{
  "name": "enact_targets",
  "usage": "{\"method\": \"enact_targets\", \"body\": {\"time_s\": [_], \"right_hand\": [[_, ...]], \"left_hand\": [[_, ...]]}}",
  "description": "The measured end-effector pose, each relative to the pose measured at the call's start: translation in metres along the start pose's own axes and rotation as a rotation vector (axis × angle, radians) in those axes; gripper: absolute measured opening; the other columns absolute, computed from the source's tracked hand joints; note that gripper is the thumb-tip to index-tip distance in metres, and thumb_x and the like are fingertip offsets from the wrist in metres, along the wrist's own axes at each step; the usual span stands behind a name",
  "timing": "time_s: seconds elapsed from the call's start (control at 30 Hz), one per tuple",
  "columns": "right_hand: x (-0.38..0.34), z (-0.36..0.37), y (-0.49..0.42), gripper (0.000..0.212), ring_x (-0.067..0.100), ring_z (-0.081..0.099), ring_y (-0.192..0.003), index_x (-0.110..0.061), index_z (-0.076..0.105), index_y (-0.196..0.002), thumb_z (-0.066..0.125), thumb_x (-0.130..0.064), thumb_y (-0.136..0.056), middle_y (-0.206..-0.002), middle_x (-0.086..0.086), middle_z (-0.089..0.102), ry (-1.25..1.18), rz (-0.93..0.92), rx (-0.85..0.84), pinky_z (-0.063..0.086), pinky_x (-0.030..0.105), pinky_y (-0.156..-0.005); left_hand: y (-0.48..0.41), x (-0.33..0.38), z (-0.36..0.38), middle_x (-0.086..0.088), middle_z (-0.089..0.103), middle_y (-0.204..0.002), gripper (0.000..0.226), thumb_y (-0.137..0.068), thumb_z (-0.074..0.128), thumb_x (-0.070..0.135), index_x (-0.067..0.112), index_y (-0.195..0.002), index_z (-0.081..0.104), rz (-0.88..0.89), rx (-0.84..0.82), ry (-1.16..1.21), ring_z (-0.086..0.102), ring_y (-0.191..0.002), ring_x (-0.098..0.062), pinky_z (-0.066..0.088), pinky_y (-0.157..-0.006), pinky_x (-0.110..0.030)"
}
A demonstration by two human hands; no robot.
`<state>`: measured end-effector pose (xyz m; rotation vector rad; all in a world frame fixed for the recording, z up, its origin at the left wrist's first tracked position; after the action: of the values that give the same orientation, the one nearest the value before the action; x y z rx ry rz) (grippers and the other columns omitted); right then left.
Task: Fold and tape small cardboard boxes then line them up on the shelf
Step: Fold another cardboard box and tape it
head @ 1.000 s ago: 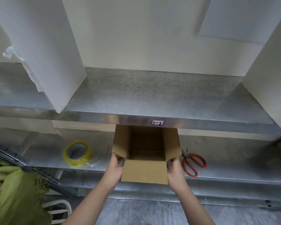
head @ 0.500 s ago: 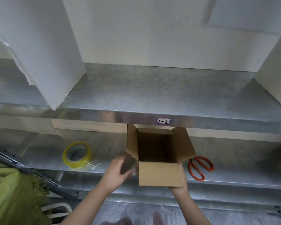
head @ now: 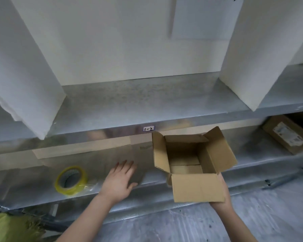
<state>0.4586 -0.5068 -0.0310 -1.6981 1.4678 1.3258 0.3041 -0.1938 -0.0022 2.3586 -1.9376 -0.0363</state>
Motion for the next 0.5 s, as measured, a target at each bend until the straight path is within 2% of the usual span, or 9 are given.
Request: {"method": "enact_targets", "body": {"time_s": [0.07, 0.1, 0.17, 0.23, 0.3, 0.33, 0.37, 0.47, 0.5], "right_hand": [[0.003, -0.038, 0.008, 0.036, 0.027, 0.062, -0.083, -0.032, 0.052, -0.099, 0.062, 0.001, -0.087, -0.092, 0.004, 0.061, 0.020, 0.000, 0.072, 0.054, 0.046, -0.073], [0.008, -0.056, 0.009, 0.034, 0.026, 0.063, -0.081, -0.029, 0.052, -0.100, 0.065, -0.002, -0.085, -0.091, 0.007, 0.063, 0.034, -0.024, 0.095, 0.054, 0.047, -0.070], [0.026, -0.090, 0.008, 0.034, 0.014, 0.064, -0.074, -0.025, 0.053, -0.098, 0.066, 0.003, -0.085, -0.086, 0.004, 0.065, 0.036, -0.003, 0.134, 0.054, 0.040, -0.065], [0.048, -0.121, -0.002, 0.038, -0.001, 0.062, -0.068, -0.023, 0.052, -0.102, 0.054, 0.013, -0.090, -0.081, -0.010, 0.066, -0.107, 0.054, 0.115, 0.054, 0.026, -0.062], [0.062, -0.149, -0.014, 0.029, -0.001, 0.060, -0.058, -0.023, 0.055, -0.099, 0.049, 0.005, -0.097, -0.066, -0.015, 0.064, -0.213, 0.105, 0.049, 0.049, 0.019, -0.052], [0.068, -0.166, -0.021, 0.024, 0.001, 0.059, -0.054, -0.025, 0.058, -0.094, 0.049, -0.003, -0.100, -0.062, -0.013, 0.062, -0.162, 0.103, 0.045, 0.047, 0.020, -0.049], [0.074, -0.182, -0.028, 0.023, -0.003, 0.057, -0.053, -0.027, 0.058, -0.088, 0.051, -0.008, -0.100, -0.059, -0.017, 0.061, -0.148, 0.113, 0.032, 0.047, 0.016, -0.050], [0.092, -0.212, -0.045, 0.048, -0.026, 0.052, -0.064, -0.041, 0.042, -0.086, 0.060, 0.004, -0.092, -0.062, -0.048, 0.052, -0.198, 0.214, -0.077, 0.039, -0.002, -0.059], [0.090, -0.227, -0.053, 0.042, -0.019, 0.055, -0.060, -0.040, 0.045, -0.080, 0.060, -0.003, -0.094, -0.060, -0.038, 0.057, -0.144, 0.165, -0.101, 0.040, 0.002, -0.056]], "left_hand": [[-0.009, 0.029, -0.002, 0.004, 0.025, -0.157, 0.069, -0.093, 0.040, 0.057, 0.027, -0.152, 0.022, 0.025, 0.031, 0.015, 0.019, -0.146, -0.021, 0.009, -0.119, -0.036], [-0.013, 0.046, -0.004, 0.002, 0.029, -0.156, 0.068, -0.092, 0.042, 0.057, 0.026, -0.151, 0.025, 0.034, 0.049, 0.040, 0.023, -0.145, -0.022, 0.012, -0.118, -0.037], [-0.024, 0.085, -0.005, 0.002, 0.034, -0.153, 0.068, -0.092, 0.044, 0.056, 0.027, -0.151, 0.027, 0.055, 0.081, 0.074, 0.028, -0.142, -0.022, 0.015, -0.118, -0.037], [-0.034, 0.127, -0.002, 0.004, 0.032, -0.154, 0.069, -0.092, 0.043, 0.057, 0.030, -0.152, 0.022, 0.069, 0.104, 0.079, 0.025, -0.143, -0.020, 0.010, -0.119, -0.036], [-0.044, 0.168, 0.000, 0.004, 0.031, -0.154, 0.070, -0.092, 0.046, 0.054, 0.030, -0.152, 0.022, 0.073, 0.119, 0.107, 0.023, -0.144, -0.020, 0.005, -0.121, -0.036], [-0.049, 0.189, 0.002, 0.003, 0.030, -0.155, 0.070, -0.092, 0.048, 0.053, 0.030, -0.152, 0.023, 0.071, 0.111, 0.123, 0.021, -0.145, -0.020, 0.004, -0.121, -0.036], [-0.053, 0.210, 0.004, 0.003, 0.028, -0.156, 0.070, -0.092, 0.049, 0.052, 0.030, -0.152, 0.022, 0.066, 0.106, 0.134, 0.020, -0.146, -0.019, 0.004, -0.121, -0.036], [-0.072, 0.267, 0.008, 0.004, 0.022, -0.159, 0.070, -0.093, 0.047, 0.053, 0.032, -0.153, 0.017, 0.058, 0.087, 0.149, 0.015, -0.147, -0.017, 0.003, -0.120, -0.034], [-0.079, 0.285, 0.008, 0.003, 0.021, -0.159, 0.071, -0.093, 0.046, 0.054, 0.032, -0.153, 0.016, 0.060, 0.084, 0.154, 0.015, -0.147, -0.017, 0.004, -0.120, -0.034]]}}
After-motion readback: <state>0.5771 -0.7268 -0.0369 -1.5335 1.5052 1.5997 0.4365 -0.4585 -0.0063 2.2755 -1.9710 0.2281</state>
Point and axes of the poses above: each hand's wrist, its own y-axis away from the middle knuckle, its own z-axis out of the palm, x = y × z, the point moved 9 cm from there along -y, towards the middle knuckle
